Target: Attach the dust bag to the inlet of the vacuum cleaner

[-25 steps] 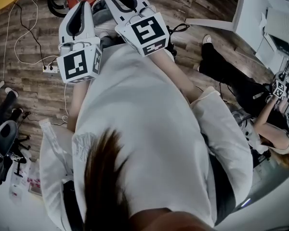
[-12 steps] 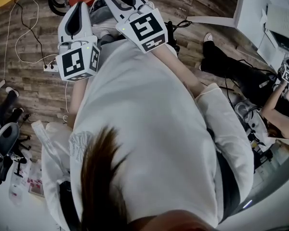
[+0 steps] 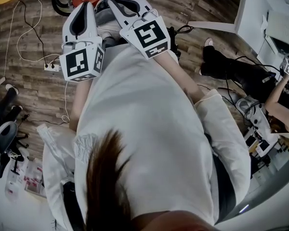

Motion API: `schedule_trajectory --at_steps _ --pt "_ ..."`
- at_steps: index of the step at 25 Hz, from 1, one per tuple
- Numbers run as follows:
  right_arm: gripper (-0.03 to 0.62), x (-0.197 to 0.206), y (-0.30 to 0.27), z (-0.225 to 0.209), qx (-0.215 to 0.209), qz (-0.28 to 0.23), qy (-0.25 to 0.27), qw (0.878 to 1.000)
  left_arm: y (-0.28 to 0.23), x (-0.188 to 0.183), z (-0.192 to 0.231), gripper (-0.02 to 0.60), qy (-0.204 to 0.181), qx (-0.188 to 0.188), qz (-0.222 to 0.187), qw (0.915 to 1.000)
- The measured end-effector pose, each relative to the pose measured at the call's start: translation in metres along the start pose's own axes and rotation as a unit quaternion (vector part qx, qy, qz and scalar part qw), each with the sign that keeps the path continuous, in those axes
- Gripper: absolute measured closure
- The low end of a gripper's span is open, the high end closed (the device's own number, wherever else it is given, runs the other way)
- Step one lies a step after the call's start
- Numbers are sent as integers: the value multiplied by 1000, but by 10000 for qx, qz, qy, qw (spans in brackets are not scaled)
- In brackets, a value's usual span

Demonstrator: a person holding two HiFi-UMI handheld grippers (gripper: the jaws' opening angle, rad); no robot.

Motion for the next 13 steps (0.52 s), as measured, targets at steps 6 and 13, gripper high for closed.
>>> schedule_trajectory --at_steps 6,13 --pt "591 -2 -1 -10 157 -47 41 9999 -4 0 0 565 -31 -5 -26 10000" --pt "591 8 -7 -22 254 86 -149 9995 -13 12 10 565 130 -126 231 9996"
Point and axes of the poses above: the fingertips, and each gripper's own axes: y backward along the fingers, z to its left, x out of its underside, the point moved 1 cm from there along y, backward along the fingers, and after that the axes turned 10 degrees about y, right-handed, at the moved point
